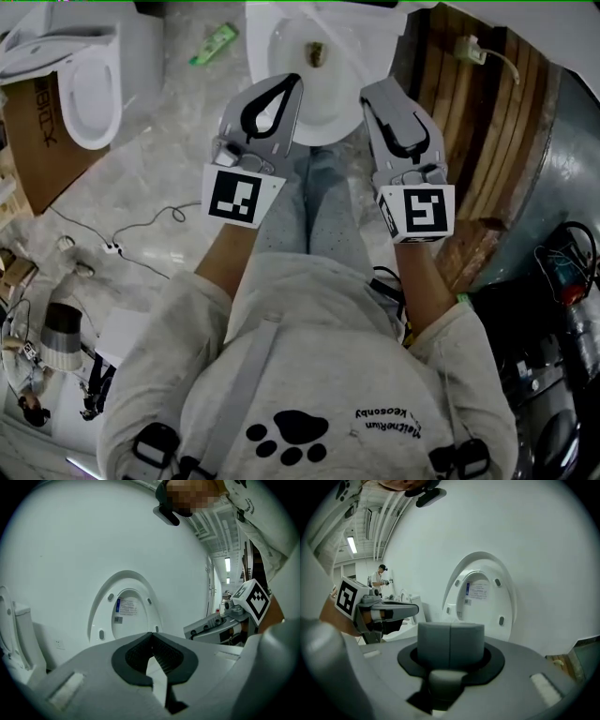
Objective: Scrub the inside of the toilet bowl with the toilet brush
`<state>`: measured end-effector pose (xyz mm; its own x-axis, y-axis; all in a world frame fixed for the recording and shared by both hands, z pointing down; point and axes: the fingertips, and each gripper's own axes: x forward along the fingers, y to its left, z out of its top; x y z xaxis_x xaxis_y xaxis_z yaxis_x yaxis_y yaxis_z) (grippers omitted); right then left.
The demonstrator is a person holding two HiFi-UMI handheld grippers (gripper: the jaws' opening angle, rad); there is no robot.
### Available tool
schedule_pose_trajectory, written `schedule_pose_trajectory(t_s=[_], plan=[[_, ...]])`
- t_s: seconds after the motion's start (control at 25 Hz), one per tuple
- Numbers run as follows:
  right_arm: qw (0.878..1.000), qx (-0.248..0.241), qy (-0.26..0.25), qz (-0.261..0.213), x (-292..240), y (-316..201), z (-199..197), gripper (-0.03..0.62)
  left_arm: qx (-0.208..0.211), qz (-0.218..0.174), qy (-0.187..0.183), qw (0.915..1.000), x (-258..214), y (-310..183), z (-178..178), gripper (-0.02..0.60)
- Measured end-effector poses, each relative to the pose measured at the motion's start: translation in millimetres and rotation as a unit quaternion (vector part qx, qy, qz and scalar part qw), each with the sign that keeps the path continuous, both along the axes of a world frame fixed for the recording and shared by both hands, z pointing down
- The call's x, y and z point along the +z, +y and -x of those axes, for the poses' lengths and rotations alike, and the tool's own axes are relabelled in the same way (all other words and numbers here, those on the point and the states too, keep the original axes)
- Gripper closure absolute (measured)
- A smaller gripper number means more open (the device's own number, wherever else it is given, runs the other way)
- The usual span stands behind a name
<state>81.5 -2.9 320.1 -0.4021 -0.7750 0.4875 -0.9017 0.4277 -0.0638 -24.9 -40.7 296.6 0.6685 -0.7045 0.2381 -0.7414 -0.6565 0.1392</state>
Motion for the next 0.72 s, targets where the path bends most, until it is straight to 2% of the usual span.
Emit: schedule_pose_trajectory(t_s=[0.32, 0.52, 0.72], plan=[[1.000, -0.004, 0.000, 0.025, 47, 8, 2, 0.445, -0.026, 0.015, -0.013, 0.9995, 47, 1, 11, 0.587], [1.000, 0.006, 0.002, 0.031, 61, 8, 2, 0.445, -0.022, 0.020, -0.022, 0.9993, 64, 3, 13, 0.586], [0.999, 0.007, 0.012, 0.041, 76, 15, 2, 0.445, -0.021, 0.026, -0.014, 0.9993, 74, 9, 11, 0.586]])
